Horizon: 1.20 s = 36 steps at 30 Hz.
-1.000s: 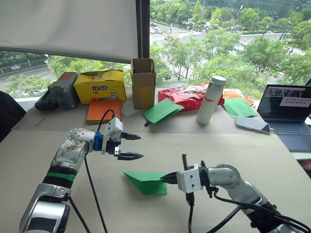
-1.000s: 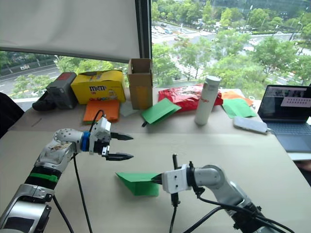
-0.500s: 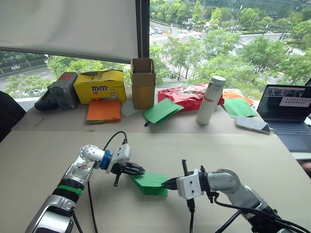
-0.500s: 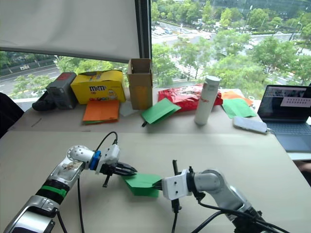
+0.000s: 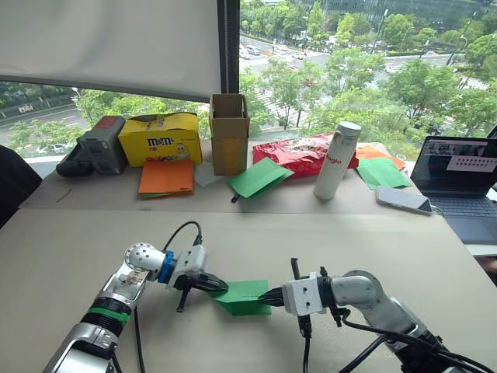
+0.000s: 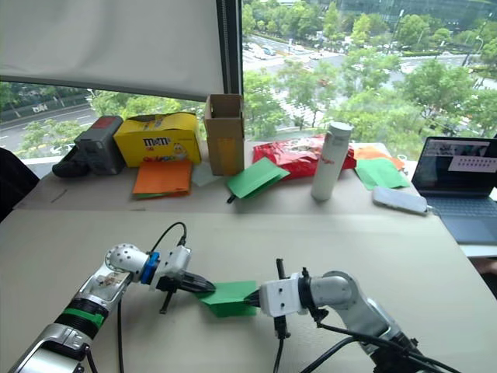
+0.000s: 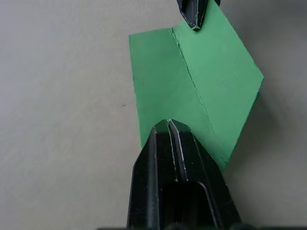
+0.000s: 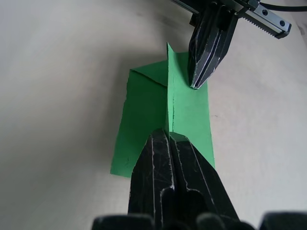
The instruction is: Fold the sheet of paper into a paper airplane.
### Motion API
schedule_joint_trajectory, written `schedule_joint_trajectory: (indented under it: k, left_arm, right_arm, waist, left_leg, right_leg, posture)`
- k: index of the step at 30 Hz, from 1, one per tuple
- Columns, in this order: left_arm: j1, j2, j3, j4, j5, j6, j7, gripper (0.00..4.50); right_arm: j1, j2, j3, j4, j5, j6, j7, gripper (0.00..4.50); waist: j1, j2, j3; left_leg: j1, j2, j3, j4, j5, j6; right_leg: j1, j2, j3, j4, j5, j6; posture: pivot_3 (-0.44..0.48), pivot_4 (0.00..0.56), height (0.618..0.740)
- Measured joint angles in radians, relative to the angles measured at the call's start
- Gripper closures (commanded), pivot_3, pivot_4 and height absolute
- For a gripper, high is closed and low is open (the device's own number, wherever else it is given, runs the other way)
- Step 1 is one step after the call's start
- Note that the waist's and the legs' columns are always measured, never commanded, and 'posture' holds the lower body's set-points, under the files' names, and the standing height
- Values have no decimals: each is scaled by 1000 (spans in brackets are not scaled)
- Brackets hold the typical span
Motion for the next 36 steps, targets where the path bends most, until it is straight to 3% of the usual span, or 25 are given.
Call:
schedule_joint_trajectory:
  k: [10, 20, 30, 36]
  left_arm:
    - [-2, 4, -21, 33, 18, -98, 9, 4478]
    - [10, 19, -16, -4, 23, -82, 40, 4478]
    - [80, 36, 55, -85, -48, 111, 76, 4478]
    - [90, -5, 211, -390, -360, 472, 178, 4478]
  right_arm:
    - [-85, 86, -25, 112, 198, 373, 105, 4500]
    - [-217, 128, -31, 297, 225, 539, 134, 4500]
    - [-243, 139, -26, 347, 223, 536, 141, 4500]
    - [-269, 143, -22, 370, 211, 536, 141, 4500]
  waist:
    - [-4, 1, -1]
    - [-7, 2, -1]
    - [-12, 2, -1]
    - [-12, 1, -1]
  left_leg:
    - [8, 1, 0, -1, -6, 9]
    - [8, 0, 0, -1, -6, 9]
    - [8, 1, 0, -1, -6, 9]
    - [8, 0, -2, -1, -6, 9]
  right_leg:
    - [2, 0, 0, 0, 0, -1]
    - [2, 0, 0, 1, 0, -1]
    - [1, 0, 0, 2, 0, -1]
    - [3, -2, 0, 2, 0, -1]
  posture:
    - [0, 150, 740]
    - [0, 150, 740]
    - [0, 150, 740]
    - [0, 150, 740]
